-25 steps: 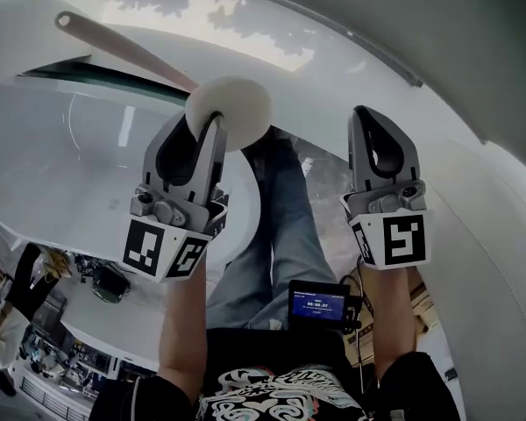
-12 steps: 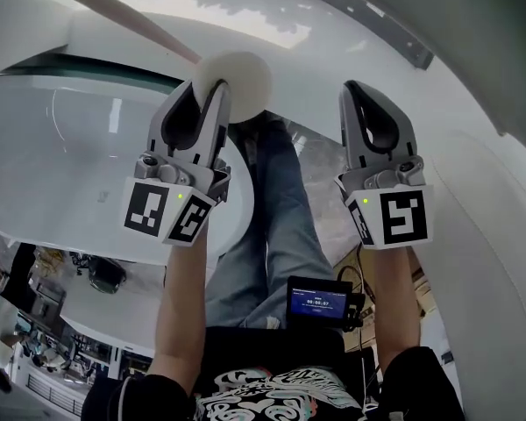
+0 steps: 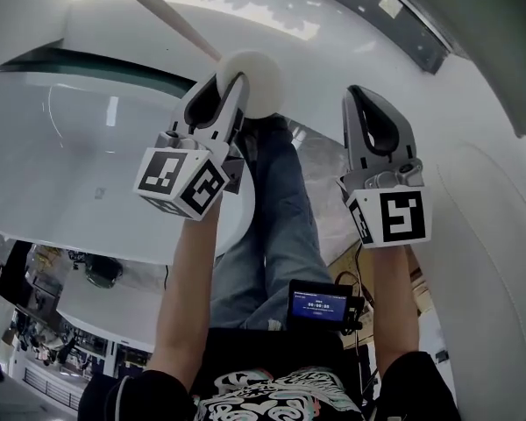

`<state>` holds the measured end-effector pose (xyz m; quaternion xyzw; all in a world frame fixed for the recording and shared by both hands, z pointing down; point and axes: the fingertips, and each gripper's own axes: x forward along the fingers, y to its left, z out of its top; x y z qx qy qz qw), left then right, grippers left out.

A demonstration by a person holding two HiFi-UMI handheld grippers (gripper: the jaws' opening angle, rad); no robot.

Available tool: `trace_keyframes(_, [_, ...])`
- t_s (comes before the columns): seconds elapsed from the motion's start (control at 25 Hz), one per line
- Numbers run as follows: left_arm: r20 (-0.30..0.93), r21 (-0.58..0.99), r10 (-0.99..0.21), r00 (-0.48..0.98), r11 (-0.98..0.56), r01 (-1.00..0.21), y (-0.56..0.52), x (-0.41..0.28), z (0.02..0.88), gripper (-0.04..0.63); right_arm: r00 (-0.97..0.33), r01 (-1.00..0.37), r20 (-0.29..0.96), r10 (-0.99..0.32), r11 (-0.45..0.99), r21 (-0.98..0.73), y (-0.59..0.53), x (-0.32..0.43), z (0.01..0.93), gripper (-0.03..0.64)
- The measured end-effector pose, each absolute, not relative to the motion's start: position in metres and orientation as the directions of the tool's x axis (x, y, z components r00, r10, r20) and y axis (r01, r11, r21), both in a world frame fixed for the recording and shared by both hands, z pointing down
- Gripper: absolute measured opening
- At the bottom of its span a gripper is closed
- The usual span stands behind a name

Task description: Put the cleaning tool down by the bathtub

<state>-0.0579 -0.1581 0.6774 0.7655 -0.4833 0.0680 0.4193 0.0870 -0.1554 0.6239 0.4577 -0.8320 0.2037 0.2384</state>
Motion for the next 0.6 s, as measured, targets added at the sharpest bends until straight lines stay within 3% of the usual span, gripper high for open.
trace_keyframes(0.6, [0.587,0.628,-0.585,0.559,-0.107,-0.771,-0.165,-0.033,0.728,0.117,-0.457,-0.872,0.617,-0.641,0.458,-0.171,-0.155,0.103,0.672,0.026])
